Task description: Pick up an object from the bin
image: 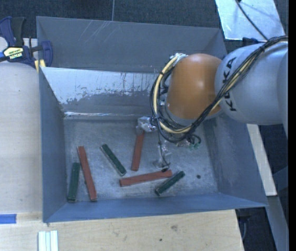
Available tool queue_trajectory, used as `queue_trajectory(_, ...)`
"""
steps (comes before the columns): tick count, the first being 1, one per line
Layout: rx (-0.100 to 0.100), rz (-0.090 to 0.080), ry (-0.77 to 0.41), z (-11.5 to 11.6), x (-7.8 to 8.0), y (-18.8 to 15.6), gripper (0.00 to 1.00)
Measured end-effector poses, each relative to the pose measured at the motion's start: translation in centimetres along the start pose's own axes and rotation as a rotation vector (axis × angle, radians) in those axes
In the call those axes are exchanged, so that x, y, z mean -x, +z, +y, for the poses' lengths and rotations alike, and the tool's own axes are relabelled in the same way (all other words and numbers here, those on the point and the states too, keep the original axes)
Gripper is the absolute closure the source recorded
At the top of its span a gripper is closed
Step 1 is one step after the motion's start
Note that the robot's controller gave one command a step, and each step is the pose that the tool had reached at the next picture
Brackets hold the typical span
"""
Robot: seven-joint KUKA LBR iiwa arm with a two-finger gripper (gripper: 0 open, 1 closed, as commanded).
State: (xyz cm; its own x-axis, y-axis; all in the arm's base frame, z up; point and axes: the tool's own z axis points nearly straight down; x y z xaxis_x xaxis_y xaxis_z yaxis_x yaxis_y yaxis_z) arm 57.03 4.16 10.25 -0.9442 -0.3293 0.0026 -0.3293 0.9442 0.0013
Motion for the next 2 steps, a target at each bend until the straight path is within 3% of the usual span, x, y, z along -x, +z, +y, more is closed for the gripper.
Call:
queue_trajectory(1, -0.001, -0.007, -0.382, 3.02, 2.77, 3.30, 0.00)
queue_trajectory(2, -0.002, -0.010, -0.376, 2.96, 2.87, 3.08, 1.00)
